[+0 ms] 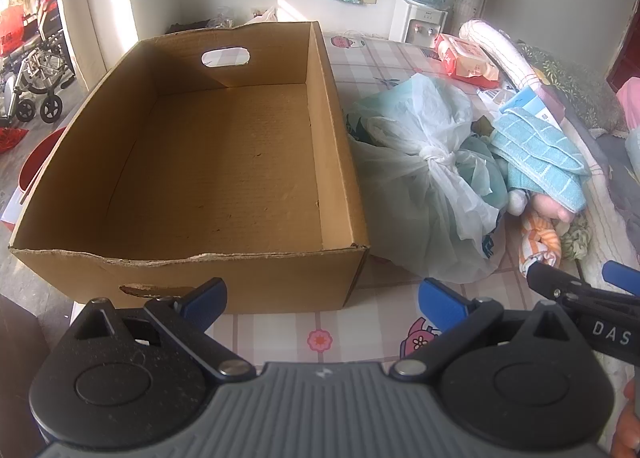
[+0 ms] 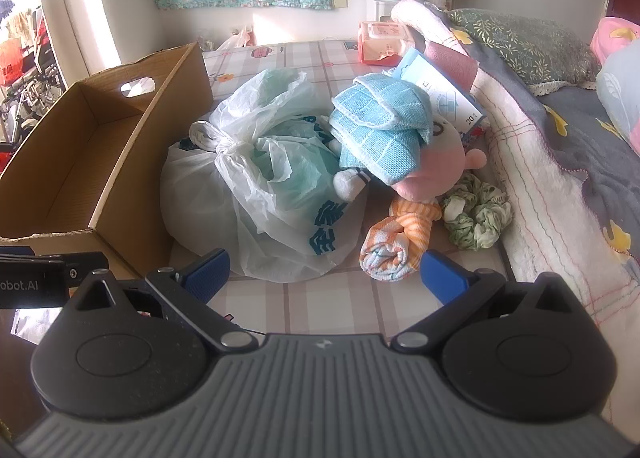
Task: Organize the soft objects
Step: 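Move the right tool toward the blue bandage box on the pile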
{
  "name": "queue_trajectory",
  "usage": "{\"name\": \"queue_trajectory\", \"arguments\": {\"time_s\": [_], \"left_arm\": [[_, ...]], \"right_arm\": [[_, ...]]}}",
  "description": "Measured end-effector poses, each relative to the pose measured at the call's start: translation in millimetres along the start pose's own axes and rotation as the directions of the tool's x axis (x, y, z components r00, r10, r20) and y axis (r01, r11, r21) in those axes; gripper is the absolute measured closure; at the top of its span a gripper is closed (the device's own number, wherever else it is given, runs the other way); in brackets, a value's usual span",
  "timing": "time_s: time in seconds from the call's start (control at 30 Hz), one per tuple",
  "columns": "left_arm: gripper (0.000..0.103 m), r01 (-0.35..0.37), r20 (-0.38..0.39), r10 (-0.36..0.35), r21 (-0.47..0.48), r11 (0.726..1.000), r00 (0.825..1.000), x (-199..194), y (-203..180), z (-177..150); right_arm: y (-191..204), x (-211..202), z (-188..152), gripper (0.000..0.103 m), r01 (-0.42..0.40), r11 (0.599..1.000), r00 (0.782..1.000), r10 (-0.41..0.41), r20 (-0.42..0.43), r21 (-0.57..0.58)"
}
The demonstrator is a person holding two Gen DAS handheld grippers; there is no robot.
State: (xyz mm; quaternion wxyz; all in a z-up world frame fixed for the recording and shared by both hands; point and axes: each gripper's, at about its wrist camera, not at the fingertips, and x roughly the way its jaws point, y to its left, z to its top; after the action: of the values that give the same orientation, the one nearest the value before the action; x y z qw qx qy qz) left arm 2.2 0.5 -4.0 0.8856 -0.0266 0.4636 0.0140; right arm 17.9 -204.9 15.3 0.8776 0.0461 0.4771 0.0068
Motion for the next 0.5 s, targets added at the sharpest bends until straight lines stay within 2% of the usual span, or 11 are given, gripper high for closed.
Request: {"name": "queue_trajectory", "arguments": {"time_s": [0.17, 0.4, 0.5], "left_arm": [[0.001, -0.016, 0.023, 0.015, 0.023, 1.000, 1.000, -6.9, -1.5, 0.5], [0.000, -0.027, 0.109, 0.011, 0.153, 0.988, 0.994, -20.6, -20.1, 13.7], [0.000, 0.036, 0.140, -0.063, 0.187, 0.982, 0.988, -24.6, -30.2, 23.9]], "right_arm": [[-3.9, -0.2, 0.5, 0.001, 0.002, 1.000, 1.000, -0.002, 0.007, 0.008], [-25.6, -7.8, 0.5, 0.001, 0.009, 0.998, 0.997, -0.014, 0.076, 0.066], [-42.1, -13.4, -0.2, 0.001, 0.025, 0.994, 0.989, -0.039, 0.140, 0.102]]}}
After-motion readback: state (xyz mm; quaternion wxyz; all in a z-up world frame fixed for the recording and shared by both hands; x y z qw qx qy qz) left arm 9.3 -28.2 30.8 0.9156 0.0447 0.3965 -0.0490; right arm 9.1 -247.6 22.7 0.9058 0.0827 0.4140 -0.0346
